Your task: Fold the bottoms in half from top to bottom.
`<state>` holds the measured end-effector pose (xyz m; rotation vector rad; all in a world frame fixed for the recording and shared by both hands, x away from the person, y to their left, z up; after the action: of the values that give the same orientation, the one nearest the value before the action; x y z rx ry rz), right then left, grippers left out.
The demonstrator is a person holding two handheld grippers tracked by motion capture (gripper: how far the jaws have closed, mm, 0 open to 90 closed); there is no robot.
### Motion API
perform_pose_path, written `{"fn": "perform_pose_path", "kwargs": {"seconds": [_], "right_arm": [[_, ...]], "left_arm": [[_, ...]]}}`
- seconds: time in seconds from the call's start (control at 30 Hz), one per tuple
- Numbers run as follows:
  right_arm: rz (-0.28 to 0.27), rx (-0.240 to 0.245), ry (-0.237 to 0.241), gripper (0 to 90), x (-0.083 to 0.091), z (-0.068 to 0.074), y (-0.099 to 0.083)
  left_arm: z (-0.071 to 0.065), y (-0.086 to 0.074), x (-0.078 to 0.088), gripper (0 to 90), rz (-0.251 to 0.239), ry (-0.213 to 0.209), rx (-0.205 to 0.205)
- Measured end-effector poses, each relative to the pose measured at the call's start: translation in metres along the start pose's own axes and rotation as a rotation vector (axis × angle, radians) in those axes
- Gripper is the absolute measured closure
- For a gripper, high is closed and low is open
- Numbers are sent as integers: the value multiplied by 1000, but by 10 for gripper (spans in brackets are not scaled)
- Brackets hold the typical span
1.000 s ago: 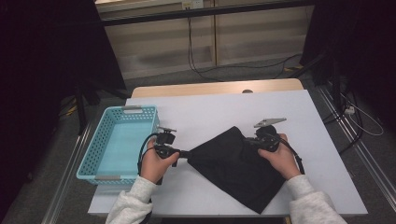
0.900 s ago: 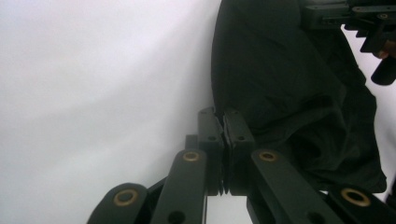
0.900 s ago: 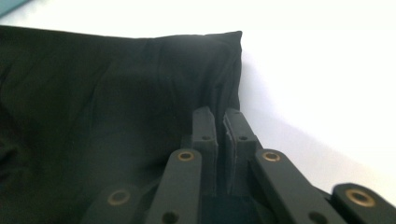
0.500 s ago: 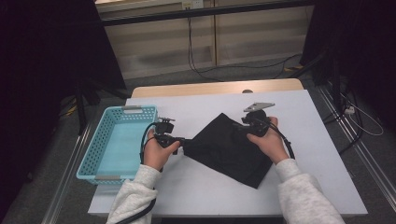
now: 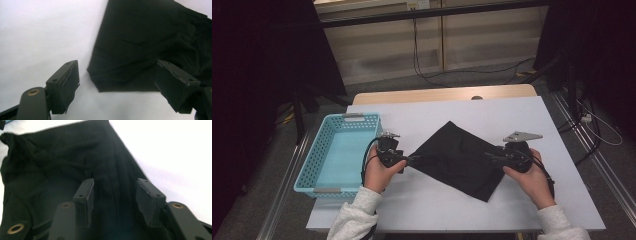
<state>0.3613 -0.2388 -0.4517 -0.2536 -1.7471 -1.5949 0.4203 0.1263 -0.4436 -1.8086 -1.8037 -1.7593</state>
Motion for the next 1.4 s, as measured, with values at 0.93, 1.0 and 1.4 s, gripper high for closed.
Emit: {"fn": "perform_pose_path", "kwargs": {"seconds": [0.93,1.0,1.4], "right_arm": [[15,-55,21,838,-2,-8,-5],[8,-67,33,839,2,-11,-4],[52,-105,45,839,12,-32,-11]], "left_arm": [[-5,-3,3,182,-1,16,-26],[-5,-2,5,182,-5,18,-25],[-2,-1,6,182,-30,31,-15]]}}
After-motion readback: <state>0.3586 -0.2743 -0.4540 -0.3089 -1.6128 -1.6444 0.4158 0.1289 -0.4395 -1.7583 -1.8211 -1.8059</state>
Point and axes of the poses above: each handheld gripper's, and its own axes: x roughly backward along the jaws, y roughly out of its top, z roughly to its left, the point moved 2 cm from there along -x, roughly forward along the jaws, and after that the axes turned 5 degrees about -y, right-handed, at the moved point
